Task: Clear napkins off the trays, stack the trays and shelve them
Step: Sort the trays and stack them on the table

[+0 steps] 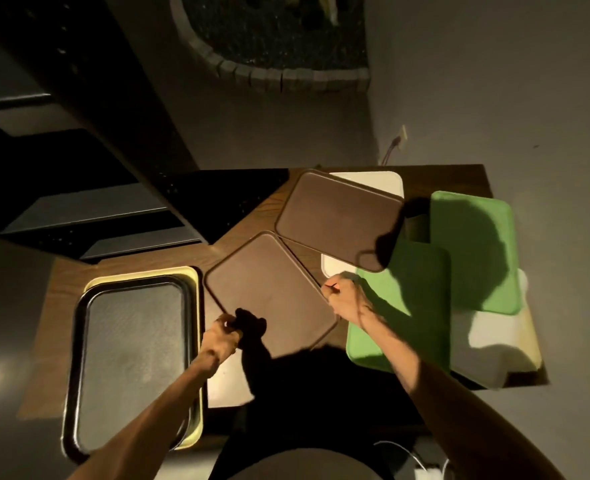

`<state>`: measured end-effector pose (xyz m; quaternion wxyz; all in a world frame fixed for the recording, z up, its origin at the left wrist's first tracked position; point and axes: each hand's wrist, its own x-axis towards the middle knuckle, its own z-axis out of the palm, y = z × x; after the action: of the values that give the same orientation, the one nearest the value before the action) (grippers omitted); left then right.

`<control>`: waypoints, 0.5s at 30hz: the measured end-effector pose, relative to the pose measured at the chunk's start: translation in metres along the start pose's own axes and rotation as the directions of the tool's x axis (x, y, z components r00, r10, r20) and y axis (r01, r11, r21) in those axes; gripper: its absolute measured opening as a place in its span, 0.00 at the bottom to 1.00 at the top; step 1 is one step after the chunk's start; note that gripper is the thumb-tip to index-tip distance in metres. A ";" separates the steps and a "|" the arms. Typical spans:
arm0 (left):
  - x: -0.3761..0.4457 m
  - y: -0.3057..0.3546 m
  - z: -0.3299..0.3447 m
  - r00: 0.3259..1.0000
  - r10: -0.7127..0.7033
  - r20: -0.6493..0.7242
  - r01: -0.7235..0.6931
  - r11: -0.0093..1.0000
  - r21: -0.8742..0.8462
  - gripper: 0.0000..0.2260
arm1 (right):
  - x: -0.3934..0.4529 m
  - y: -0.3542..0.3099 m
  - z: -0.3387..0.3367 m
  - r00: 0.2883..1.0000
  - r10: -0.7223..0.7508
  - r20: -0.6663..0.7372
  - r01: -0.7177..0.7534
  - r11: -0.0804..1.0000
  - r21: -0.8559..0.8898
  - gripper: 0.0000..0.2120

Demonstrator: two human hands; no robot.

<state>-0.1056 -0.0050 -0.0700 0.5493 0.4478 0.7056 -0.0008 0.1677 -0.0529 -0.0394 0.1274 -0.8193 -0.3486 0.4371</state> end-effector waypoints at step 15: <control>0.010 -0.006 0.050 0.887 -0.360 -0.289 0.232 0.888 -0.396 0.13 | 0.064 0.030 -0.056 0.947 -0.300 -0.115 0.185 0.802 -0.568 0.18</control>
<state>-0.0710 -0.0269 -0.1006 0.4769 0.2204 0.8423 0.1203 0.2505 -0.0253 -0.0620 -0.0238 -0.8089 -0.5471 0.2140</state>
